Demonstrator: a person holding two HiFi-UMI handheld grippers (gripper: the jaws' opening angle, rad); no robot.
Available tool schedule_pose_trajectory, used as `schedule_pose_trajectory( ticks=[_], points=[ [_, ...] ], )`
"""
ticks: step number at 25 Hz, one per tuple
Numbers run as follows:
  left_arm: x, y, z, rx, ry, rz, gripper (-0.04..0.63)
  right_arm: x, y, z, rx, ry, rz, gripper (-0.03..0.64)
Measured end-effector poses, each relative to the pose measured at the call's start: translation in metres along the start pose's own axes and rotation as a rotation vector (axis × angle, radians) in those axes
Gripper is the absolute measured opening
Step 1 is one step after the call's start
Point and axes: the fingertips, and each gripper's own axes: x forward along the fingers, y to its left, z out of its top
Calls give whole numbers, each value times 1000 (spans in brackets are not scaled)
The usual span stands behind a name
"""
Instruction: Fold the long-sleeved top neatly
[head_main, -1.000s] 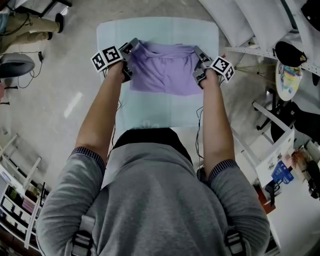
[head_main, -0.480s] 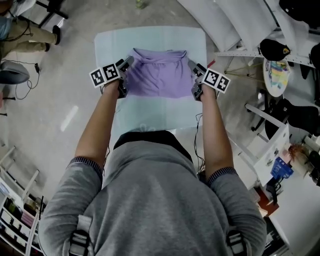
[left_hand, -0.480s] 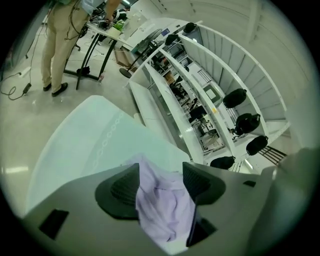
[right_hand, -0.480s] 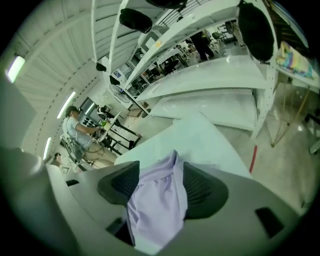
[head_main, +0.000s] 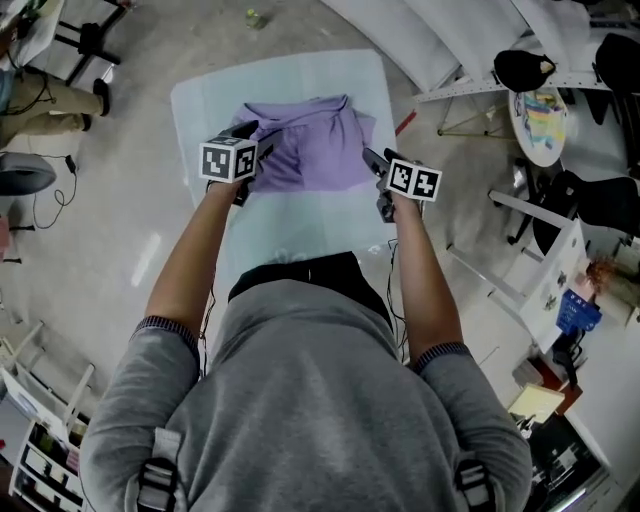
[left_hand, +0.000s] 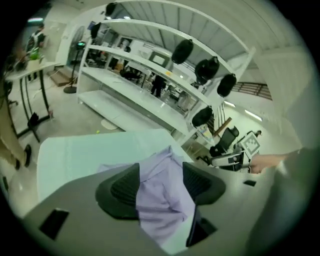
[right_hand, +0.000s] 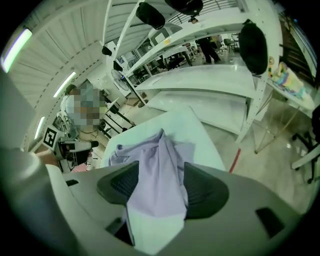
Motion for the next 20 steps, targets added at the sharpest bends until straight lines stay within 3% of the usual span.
schedule_pose_trajectory(
  ticks=[6, 11, 13, 20],
  points=[
    [40, -49, 14, 267, 121, -55, 295, -4, -17, -23, 28, 9, -4, 298],
    [81, -91, 8, 662, 268, -181, 295, 3, -23, -34, 8, 29, -7, 299],
    [98, -104, 6, 786, 316, -226, 295, 7, -25, -37, 5, 35, -6, 299],
    [143, -136, -16, 1034, 442, -328, 298, 31, -35, -61, -14, 93, -21, 301]
  ],
)
